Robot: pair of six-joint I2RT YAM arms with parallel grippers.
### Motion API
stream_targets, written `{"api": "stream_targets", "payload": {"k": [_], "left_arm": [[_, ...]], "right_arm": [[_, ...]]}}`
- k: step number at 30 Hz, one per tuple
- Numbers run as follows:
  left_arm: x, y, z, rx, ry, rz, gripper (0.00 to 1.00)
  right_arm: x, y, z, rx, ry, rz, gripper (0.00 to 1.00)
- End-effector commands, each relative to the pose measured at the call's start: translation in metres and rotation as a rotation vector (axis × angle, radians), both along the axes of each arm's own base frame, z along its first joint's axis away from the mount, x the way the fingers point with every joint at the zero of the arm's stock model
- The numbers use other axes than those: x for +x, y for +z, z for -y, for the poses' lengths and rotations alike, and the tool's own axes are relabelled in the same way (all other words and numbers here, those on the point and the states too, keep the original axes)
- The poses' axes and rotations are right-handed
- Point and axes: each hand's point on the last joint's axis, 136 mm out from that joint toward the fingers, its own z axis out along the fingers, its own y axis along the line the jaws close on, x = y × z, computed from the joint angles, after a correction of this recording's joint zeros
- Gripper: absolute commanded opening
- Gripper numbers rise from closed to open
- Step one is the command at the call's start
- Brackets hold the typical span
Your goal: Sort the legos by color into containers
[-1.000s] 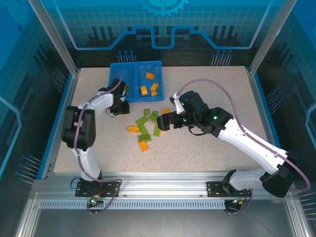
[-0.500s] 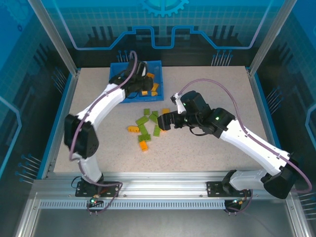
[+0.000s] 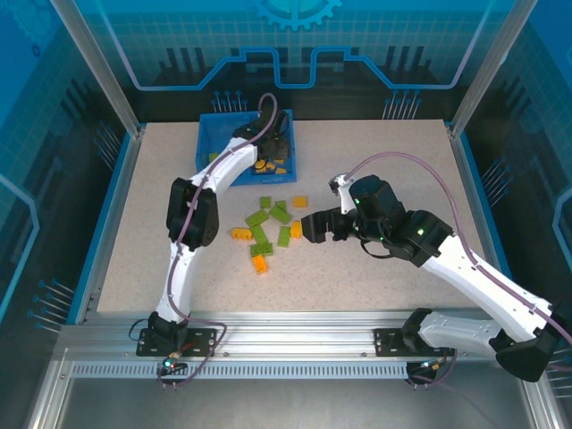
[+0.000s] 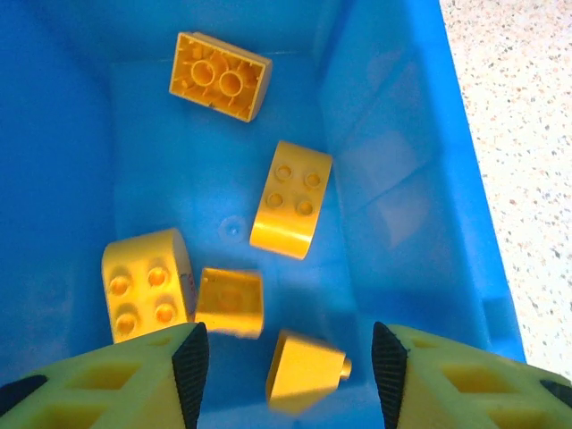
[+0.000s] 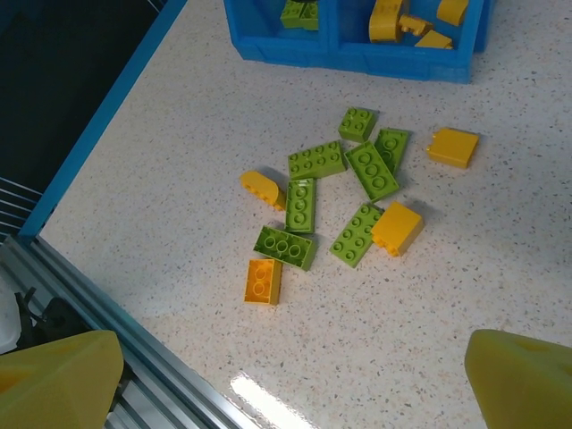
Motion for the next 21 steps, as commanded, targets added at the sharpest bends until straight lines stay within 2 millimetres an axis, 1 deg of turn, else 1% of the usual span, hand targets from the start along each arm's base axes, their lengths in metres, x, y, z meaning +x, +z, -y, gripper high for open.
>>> {"api": "stream_targets", "payload": {"k": [1,2,4,5,6,7,9,11,12,14,16,18,21], "left_arm": [[-0.017,0.065,-0.001,-0.076,0.004,0.090,0.55],[-0.024,0.070,-0.002,-0.089,0.005,0.089,0.54],[-0.044,0.091,-0.001,-0.137,0.003,0.114,0.54],[-0.055,0.093,-0.002,-0.156,0.008,0.113,0.54],[-0.068,0.098,-0.002,-0.188,0.018,0.117,0.54],[-0.083,0.107,-0.004,-0.228,0.035,0.128,0.55],[-0.111,0.109,-0.008,-0.299,0.097,0.116,0.55],[-0.140,0.101,-0.011,-0.375,0.184,0.082,0.56],[-0.156,0.092,-0.011,-0.401,0.230,0.057,0.58],[-0.182,0.082,-0.009,-0.414,0.245,0.032,0.59],[-0.206,0.079,-0.013,-0.392,0.244,0.036,0.62],[-0.225,0.083,-0.025,-0.363,0.243,0.069,0.67],[-0.254,0.105,-0.046,-0.323,0.188,0.129,0.73]], "right_arm": [[0.002,-0.006,0.006,-0.017,-0.025,-0.007,1.00],[0.004,-0.006,0.005,-0.016,-0.025,-0.006,1.00],[0.007,-0.008,0.002,-0.017,-0.021,-0.007,1.00],[0.008,-0.010,0.000,-0.023,-0.019,-0.010,1.00],[0.010,-0.013,0.000,-0.034,-0.020,-0.013,1.00],[0.012,-0.018,-0.001,-0.054,-0.017,-0.013,1.00],[0.017,-0.026,0.000,-0.094,-0.019,-0.007,1.00],[0.023,-0.033,0.002,-0.136,-0.022,0.006,1.00],[0.025,-0.037,0.001,-0.150,-0.006,0.018,1.00],[0.029,-0.042,-0.008,-0.174,0.056,0.057,1.00],[0.035,-0.051,-0.018,-0.210,0.125,0.095,1.00],[0.043,-0.062,-0.026,-0.251,0.169,0.109,1.00],[0.059,-0.090,-0.040,-0.322,0.214,0.081,1.00]]}}
